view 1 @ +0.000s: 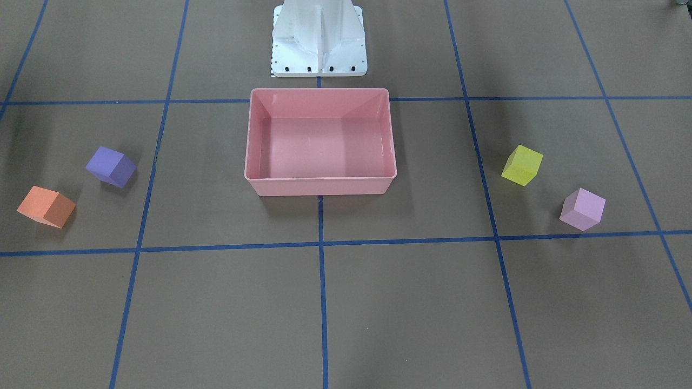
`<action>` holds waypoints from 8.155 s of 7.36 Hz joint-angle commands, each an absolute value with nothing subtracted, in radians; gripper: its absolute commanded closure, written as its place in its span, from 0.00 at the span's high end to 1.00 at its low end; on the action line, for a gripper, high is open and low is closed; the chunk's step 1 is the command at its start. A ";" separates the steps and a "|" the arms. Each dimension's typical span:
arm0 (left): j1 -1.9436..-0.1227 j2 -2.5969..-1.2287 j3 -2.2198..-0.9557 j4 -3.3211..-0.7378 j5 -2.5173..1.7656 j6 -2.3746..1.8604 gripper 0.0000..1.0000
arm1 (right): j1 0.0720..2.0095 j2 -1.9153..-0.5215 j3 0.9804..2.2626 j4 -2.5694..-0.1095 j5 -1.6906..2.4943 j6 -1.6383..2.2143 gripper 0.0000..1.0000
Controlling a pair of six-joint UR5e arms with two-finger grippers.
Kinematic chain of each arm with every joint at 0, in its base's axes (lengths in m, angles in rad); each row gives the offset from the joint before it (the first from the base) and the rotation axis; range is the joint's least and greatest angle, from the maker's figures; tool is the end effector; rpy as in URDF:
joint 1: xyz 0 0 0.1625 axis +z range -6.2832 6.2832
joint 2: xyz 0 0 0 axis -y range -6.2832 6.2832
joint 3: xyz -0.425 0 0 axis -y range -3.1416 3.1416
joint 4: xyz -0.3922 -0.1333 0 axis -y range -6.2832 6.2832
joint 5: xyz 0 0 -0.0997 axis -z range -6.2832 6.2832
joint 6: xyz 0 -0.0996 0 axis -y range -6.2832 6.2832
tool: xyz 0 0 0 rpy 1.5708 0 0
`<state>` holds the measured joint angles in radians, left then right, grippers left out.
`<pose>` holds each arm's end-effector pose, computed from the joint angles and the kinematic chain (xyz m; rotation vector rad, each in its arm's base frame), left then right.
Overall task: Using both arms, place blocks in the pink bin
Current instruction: 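Move the right gripper toward the purple and orange cubes, then lower the right gripper over the purple cube and close on it, then carry purple cube into bin with right gripper while left reaches yellow-green cube, then release purple cube with right gripper while left carries yellow-green cube over bin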
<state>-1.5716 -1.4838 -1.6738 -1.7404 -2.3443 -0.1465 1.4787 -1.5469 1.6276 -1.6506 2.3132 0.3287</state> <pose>-0.0641 -0.4663 0.6313 0.1197 0.7820 -0.0678 0.0196 -0.5048 0.6291 -0.1546 -0.7278 0.2253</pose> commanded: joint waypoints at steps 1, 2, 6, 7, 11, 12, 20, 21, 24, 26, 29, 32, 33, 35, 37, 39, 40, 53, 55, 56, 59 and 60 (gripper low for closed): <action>-1.565 -1.479 -1.677 -1.741 -2.344 -0.146 1.00 | 1.479 -1.548 1.629 -1.651 2.313 0.333 1.00; -1.560 -1.477 -1.677 -1.743 -2.347 -0.146 1.00 | 1.479 -1.548 1.629 -1.651 2.313 0.334 1.00; -1.559 -1.471 -1.677 -1.746 -2.350 -0.146 1.00 | 1.457 -1.545 1.673 -1.649 2.376 0.337 1.00; -1.555 -1.474 -1.674 -1.747 -2.350 -0.152 1.00 | 1.390 -1.546 1.698 -1.622 2.393 0.348 1.00; -1.511 -1.476 -1.674 -1.787 -2.352 -0.161 1.00 | 1.093 -1.548 1.800 -1.298 2.318 0.979 1.00; -1.508 -1.477 -1.674 -1.784 -2.352 -0.163 1.00 | 1.012 -1.548 1.843 -1.298 2.262 1.112 1.00; -1.477 -1.479 -1.669 -1.839 -2.347 -0.244 1.00 | 0.804 -1.695 1.990 -1.293 2.089 1.367 0.91; -1.477 -1.479 -1.672 -1.839 -2.347 -0.244 1.00 | 0.798 -1.668 1.953 -1.292 2.068 1.368 0.93; -1.477 -1.479 -1.672 -1.839 -2.345 -0.242 1.00 | 0.795 -1.611 1.865 -1.205 2.069 1.381 0.98; -1.477 -1.479 -1.674 -1.839 -2.345 -0.242 1.00 | 0.793 -1.626 1.862 -1.197 2.071 1.381 0.98; -1.476 -1.482 -1.674 -1.841 -2.348 -0.273 1.00 | 0.784 -1.624 1.847 -1.197 2.072 1.378 0.96; -1.259 -1.489 -1.678 -2.076 -2.336 -0.662 1.00 | 0.782 -1.620 1.856 -1.197 2.077 1.381 0.00; -1.167 -1.491 -1.702 -2.138 -2.276 -0.734 1.00 | 0.784 -1.614 1.879 -1.198 2.082 1.381 0.00; -1.001 -1.535 -1.781 -2.135 -2.167 -0.799 0.99 | 0.799 -1.574 1.937 -1.212 2.103 1.384 0.00; -0.939 -1.598 -1.779 -2.135 -2.149 -0.785 0.98 | 0.808 -1.353 1.936 -1.410 2.105 1.443 0.00; -0.847 -1.605 -1.781 -2.135 -2.057 -0.766 0.97 | 0.804 -1.133 1.927 -1.670 2.100 1.456 0.00; -0.842 -1.598 -1.779 -2.135 -2.054 -0.699 0.97 | 0.801 -1.129 1.927 -1.669 2.100 1.472 0.00; -0.792 -1.575 -1.775 -2.134 -2.017 -0.652 0.00 | 0.474 -0.954 1.918 -1.666 1.967 1.795 0.23; -0.787 -1.601 -1.810 -2.128 -2.052 -0.679 0.00 | 0.448 -0.959 1.881 -1.666 1.960 1.792 0.52; -0.787 -1.671 -1.828 -2.087 -2.106 -0.777 0.00 | 0.425 -0.962 1.862 -1.664 1.939 1.790 0.52; -0.785 -1.991 -1.989 -1.634 -2.120 -0.932 0.00 | 0.396 -0.980 1.832 -1.615 1.914 1.790 0.78; -0.782 -2.103 -1.982 -1.529 -2.120 -0.980 0.00 | 0.396 -0.980 1.833 -1.615 1.914 1.790 0.99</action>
<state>-0.7851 -1.9591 -1.9614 -1.6950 -2.1184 -0.9243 0.3987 -0.9782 1.8364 -1.6220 1.9159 1.7906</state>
